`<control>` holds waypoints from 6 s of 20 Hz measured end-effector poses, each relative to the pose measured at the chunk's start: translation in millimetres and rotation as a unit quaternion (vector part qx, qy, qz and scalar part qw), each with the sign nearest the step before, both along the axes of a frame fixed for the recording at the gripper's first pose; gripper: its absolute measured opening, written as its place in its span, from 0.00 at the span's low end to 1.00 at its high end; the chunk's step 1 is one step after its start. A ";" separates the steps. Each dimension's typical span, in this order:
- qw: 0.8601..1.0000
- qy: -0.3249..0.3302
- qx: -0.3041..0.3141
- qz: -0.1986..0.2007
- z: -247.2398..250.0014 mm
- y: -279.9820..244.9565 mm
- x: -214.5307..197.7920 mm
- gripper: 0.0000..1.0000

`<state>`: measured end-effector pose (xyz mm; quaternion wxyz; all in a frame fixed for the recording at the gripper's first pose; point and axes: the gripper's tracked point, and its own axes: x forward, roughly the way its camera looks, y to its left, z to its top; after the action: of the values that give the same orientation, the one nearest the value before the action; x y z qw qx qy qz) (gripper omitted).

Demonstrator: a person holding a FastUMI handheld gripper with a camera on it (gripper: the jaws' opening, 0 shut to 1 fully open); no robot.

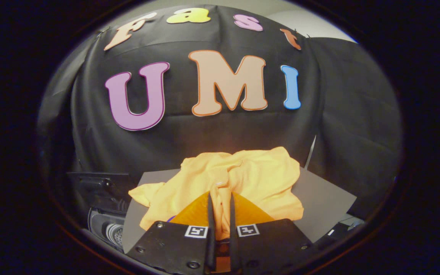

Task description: Put the clothes into the washing machine and then close the washing machine lid.

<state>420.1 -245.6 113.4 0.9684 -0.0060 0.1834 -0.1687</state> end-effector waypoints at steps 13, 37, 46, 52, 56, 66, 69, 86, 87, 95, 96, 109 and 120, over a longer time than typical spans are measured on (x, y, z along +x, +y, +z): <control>0.993 -0.041 0.021 0.112 67.8 142.2 12.2 0.14; 0.966 -0.005 0.050 0.254 -9.7 355.9 51.3 0.36; 0.970 -0.049 0.023 0.238 -0.2 357.7 76.5 0.90; 0.976 -0.044 0.021 0.210 -11.5 356.2 109.9 0.94; 0.980 -0.025 -0.001 0.195 -27.4 355.9 140.6 0.95; 0.988 -0.012 0.010 0.153 -64.3 358.7 206.0 0.95; 0.989 0.003 -0.002 0.146 -76.2 356.9 213.5 0.95; 0.987 0.002 0.029 0.156 -83.9 356.0 214.9 0.95; 0.987 0.001 0.030 0.156 -83.1 356.0 214.7 0.95; 0.985 0.009 0.035 0.168 -82.3 354.1 211.3 0.95; 0.985 0.008 0.036 0.170 -82.5 354.8 211.0 0.95; 0.981 0.021 0.053 0.186 -77.0 354.8 213.0 0.95; 0.977 0.032 0.084 0.194 -78.9 356.2 212.8 0.96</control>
<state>632.9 110.5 34.5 0.9733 0.0349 0.2234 0.0384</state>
